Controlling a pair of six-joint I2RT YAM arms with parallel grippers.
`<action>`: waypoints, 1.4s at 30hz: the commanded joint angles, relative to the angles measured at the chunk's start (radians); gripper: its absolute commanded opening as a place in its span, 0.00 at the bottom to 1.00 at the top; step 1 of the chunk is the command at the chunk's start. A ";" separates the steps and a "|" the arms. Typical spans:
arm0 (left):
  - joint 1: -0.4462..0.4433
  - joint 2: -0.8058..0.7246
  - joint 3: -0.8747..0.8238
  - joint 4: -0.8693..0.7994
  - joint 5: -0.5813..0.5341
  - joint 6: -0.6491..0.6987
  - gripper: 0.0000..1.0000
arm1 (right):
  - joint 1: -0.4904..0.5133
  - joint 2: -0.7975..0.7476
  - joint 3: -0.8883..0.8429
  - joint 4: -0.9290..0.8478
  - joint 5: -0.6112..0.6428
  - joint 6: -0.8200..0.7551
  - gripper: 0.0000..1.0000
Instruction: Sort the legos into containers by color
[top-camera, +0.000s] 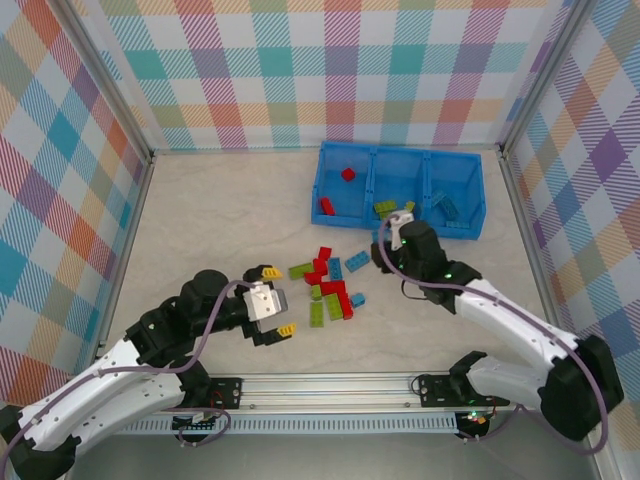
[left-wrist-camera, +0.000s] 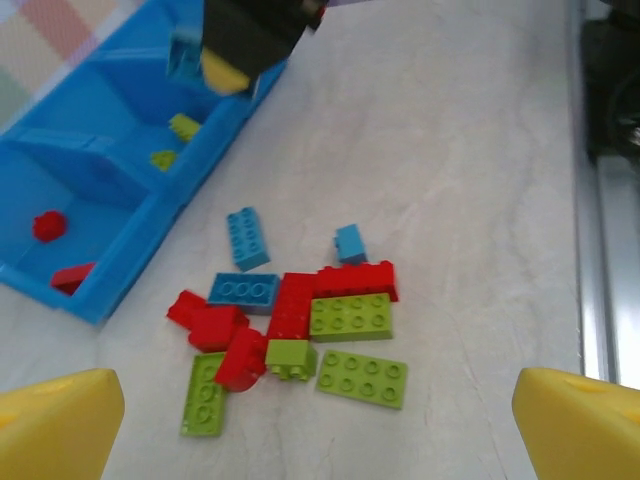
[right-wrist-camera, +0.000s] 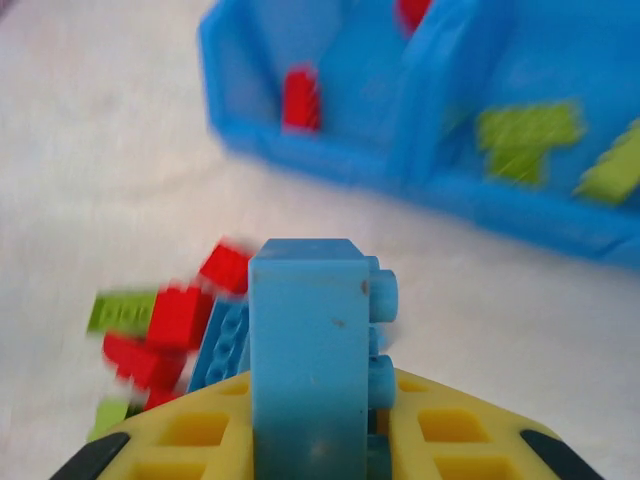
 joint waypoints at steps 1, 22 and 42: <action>0.027 -0.004 0.028 0.042 -0.090 -0.100 1.00 | -0.141 -0.005 0.045 0.008 0.071 0.030 0.21; 0.033 0.011 0.049 -0.009 -0.220 -0.110 1.00 | -0.608 0.615 0.476 0.017 -0.196 0.107 0.50; 0.077 0.334 0.248 -0.096 -0.462 -0.843 1.00 | -0.124 -0.059 0.051 -0.210 -0.635 0.136 0.59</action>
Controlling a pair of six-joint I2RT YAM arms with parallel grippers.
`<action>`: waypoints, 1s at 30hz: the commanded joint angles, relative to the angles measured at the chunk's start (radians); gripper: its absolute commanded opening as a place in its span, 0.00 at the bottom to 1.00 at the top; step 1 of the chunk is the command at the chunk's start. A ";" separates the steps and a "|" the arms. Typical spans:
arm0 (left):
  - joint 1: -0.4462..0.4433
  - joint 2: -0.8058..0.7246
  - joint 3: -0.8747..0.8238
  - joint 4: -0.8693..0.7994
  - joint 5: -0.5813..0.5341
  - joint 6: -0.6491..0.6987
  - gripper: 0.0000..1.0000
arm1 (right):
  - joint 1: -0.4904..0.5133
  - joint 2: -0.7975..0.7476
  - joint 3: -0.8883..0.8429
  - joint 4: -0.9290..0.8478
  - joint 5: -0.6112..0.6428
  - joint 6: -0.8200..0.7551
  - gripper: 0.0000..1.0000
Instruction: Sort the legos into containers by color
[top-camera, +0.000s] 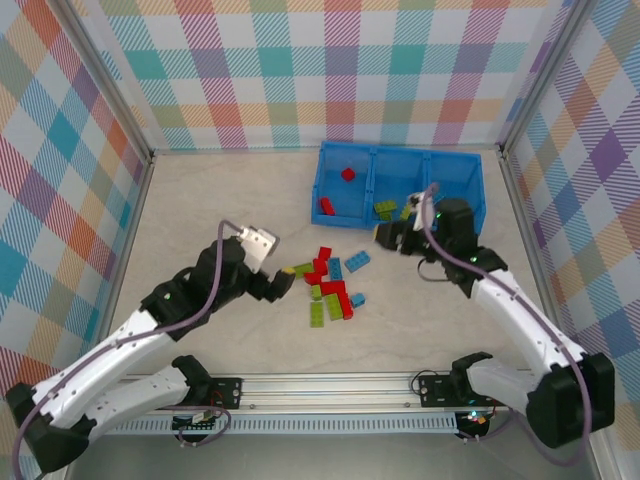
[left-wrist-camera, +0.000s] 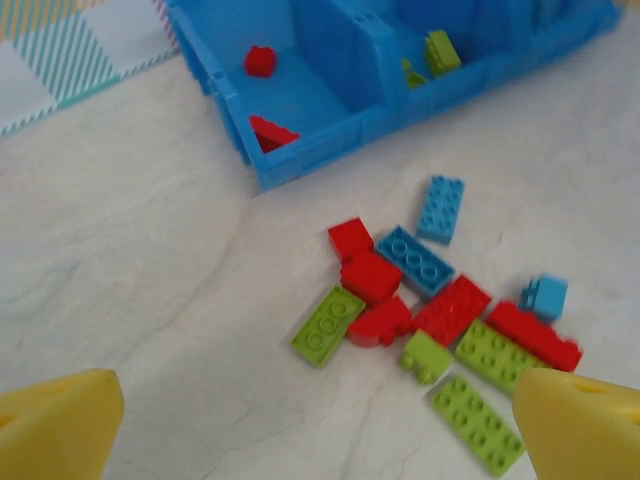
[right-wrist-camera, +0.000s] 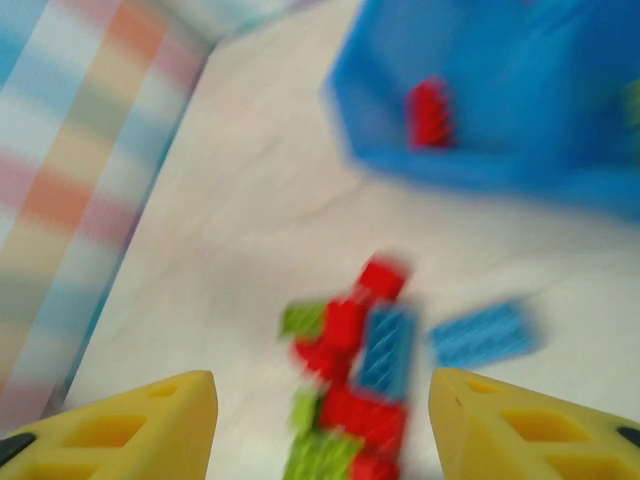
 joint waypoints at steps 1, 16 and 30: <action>0.010 0.084 0.019 -0.026 -0.070 -0.416 1.00 | 0.088 -0.059 -0.039 -0.165 -0.058 -0.025 0.60; -0.015 0.654 0.106 0.086 0.005 -0.848 1.00 | 0.183 -0.121 -0.108 -0.190 -0.124 0.037 0.72; -0.027 0.894 0.221 0.102 0.037 -0.730 0.86 | 0.185 -0.154 -0.144 -0.191 -0.109 0.076 0.73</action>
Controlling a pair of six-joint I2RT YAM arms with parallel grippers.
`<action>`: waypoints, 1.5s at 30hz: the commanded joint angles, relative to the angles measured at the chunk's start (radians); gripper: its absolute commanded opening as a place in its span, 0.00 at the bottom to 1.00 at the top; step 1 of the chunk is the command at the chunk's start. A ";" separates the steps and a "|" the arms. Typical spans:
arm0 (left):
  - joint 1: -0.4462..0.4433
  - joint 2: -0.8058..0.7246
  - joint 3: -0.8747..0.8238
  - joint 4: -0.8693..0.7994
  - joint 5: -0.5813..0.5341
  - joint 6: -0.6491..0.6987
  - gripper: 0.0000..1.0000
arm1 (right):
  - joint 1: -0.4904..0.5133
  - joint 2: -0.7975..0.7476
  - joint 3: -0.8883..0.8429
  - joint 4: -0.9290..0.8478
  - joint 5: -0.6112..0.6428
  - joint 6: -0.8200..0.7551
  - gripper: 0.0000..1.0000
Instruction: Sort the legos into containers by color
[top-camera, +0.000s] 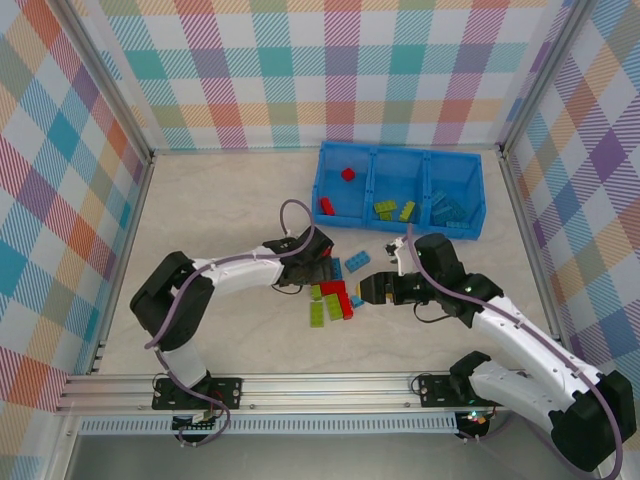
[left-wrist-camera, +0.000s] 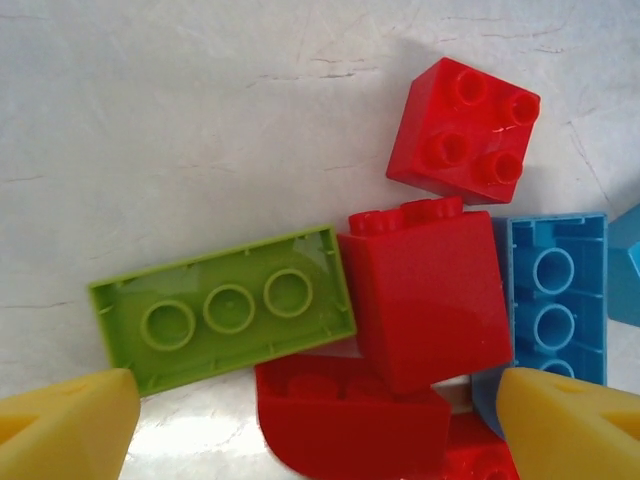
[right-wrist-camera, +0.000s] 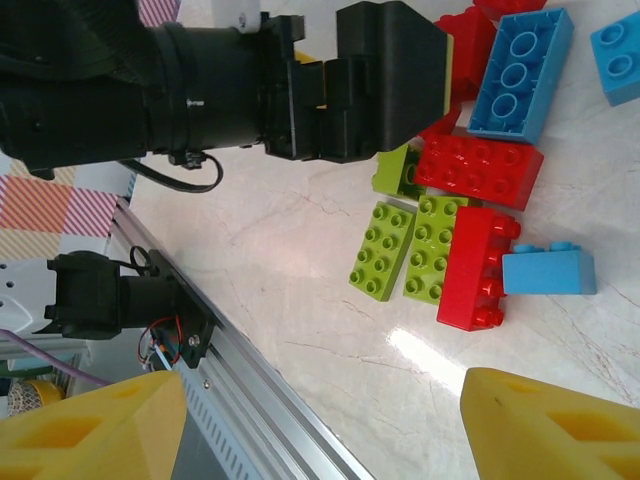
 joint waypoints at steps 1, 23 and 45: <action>-0.010 0.024 0.021 0.007 0.012 0.014 0.81 | 0.009 -0.023 -0.018 0.001 -0.010 0.014 0.73; -0.035 0.009 -0.016 -0.001 0.012 0.056 0.73 | 0.011 -0.003 -0.030 0.032 -0.004 0.041 0.73; -0.035 -0.074 -0.016 0.005 -0.025 0.075 0.39 | 0.023 -0.015 0.002 -0.032 0.031 0.034 0.73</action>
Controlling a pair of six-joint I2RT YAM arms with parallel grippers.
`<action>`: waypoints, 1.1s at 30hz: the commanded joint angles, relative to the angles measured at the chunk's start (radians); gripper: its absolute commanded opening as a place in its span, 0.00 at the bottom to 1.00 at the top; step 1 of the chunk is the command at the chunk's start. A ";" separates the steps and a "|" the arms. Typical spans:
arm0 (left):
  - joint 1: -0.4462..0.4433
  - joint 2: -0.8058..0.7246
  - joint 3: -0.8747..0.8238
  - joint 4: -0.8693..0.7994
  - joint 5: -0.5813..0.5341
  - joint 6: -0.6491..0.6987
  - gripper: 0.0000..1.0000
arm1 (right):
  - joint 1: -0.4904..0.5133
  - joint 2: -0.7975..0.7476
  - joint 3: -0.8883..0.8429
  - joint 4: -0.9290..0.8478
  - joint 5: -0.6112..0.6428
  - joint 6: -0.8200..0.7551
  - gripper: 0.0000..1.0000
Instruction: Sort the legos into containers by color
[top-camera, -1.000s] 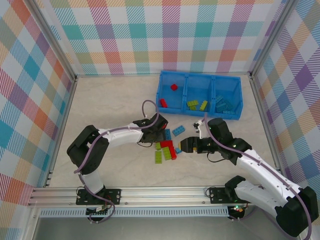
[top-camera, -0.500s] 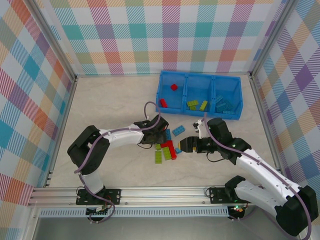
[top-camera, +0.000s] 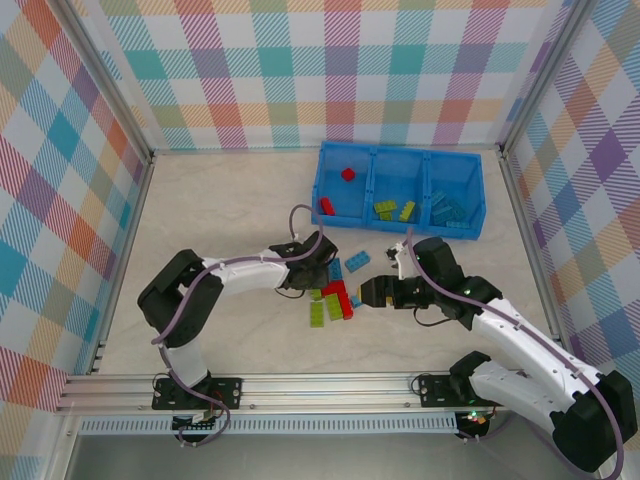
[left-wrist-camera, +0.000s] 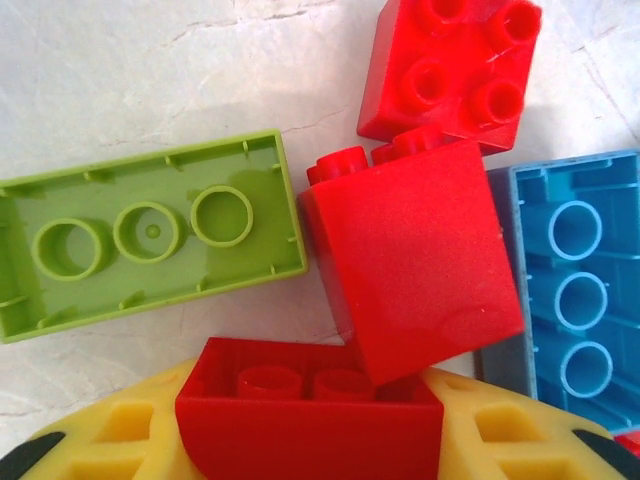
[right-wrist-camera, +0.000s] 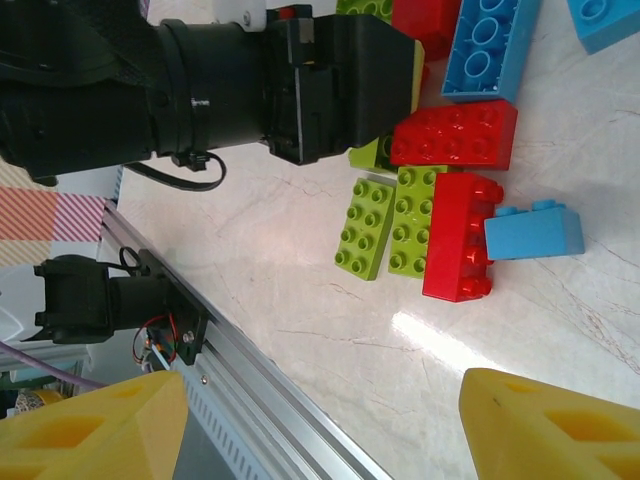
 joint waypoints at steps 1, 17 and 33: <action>-0.008 -0.118 0.005 -0.043 -0.030 0.017 0.39 | 0.009 -0.010 0.031 -0.013 0.009 -0.009 0.73; 0.051 0.184 0.595 0.078 -0.197 0.312 0.40 | 0.011 -0.118 0.057 0.036 0.228 0.047 0.74; 0.106 0.372 0.904 -0.011 -0.132 0.279 0.71 | 0.011 -0.172 0.036 -0.025 0.234 0.075 0.73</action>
